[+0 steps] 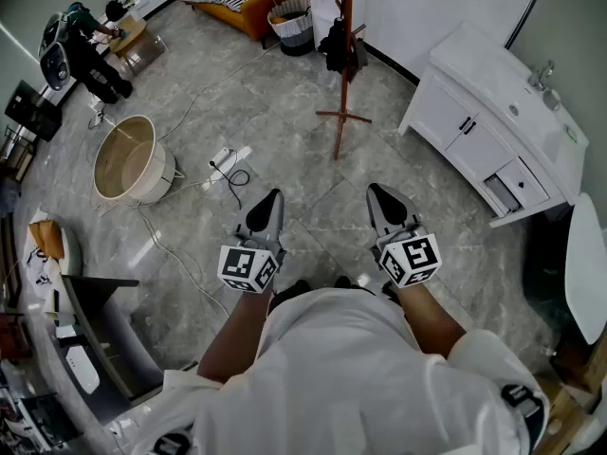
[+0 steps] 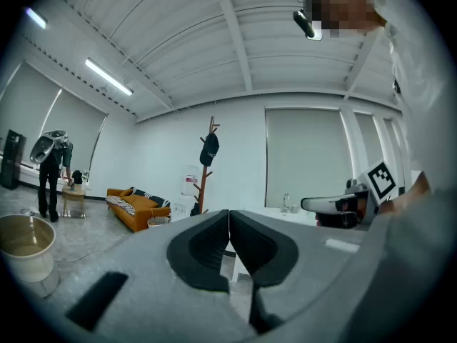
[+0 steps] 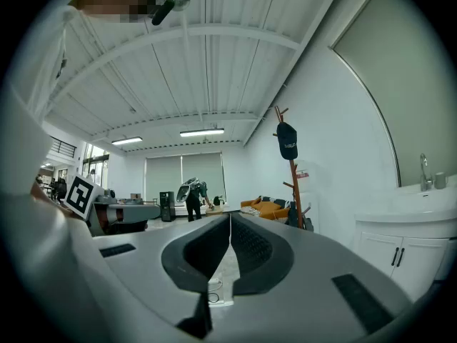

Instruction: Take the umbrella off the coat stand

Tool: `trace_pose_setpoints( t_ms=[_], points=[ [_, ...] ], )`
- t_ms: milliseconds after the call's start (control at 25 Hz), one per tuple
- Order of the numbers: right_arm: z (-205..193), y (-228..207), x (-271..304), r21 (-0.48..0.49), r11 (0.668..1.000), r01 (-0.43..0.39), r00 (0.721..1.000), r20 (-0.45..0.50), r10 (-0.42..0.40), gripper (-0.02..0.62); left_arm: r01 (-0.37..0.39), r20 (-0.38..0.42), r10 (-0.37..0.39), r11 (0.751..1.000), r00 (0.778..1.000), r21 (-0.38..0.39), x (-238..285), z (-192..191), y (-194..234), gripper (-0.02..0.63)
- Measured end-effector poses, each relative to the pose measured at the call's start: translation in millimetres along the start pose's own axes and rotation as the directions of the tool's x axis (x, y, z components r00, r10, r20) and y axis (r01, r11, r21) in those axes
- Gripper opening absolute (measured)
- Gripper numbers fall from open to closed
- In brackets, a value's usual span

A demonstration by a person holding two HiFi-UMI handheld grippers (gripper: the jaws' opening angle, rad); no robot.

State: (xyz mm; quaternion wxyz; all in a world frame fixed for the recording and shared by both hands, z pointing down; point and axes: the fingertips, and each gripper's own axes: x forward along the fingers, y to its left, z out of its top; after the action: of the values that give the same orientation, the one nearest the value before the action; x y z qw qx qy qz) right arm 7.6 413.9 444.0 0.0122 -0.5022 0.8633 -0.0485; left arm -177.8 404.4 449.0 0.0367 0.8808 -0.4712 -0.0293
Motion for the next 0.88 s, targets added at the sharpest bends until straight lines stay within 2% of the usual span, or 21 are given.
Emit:
trace_pose_setpoints(
  t_ms=[320,520,680,880],
  points=[
    [4,-28,-2,0.023,1.0,-0.013,1.0,0.021,0.013,0.017,0.003,-0.003,-0.003,1.0,1.0,0.025,21,5,-15,0.015],
    [3,-46,-11,0.12,0.992,-0.04,0.997,0.074,0.031,0.018,0.003,-0.027,-0.002,1.0,1.0,0.027,22,-2,-25,0.015],
    [-11,-51,-18,0.104,0.993,-0.047,0.998,0.038,0.043,0.018,0.001,-0.045,0.0,1.0,0.999,0.025,17,-11,-32,0.015],
    [-29,-58,-18,0.15,0.988,-0.041,0.999,0.02,0.038,0.018,0.022,-0.066,-0.021,1.0,0.998,0.015,22,-23,-34,0.015]
  ],
)
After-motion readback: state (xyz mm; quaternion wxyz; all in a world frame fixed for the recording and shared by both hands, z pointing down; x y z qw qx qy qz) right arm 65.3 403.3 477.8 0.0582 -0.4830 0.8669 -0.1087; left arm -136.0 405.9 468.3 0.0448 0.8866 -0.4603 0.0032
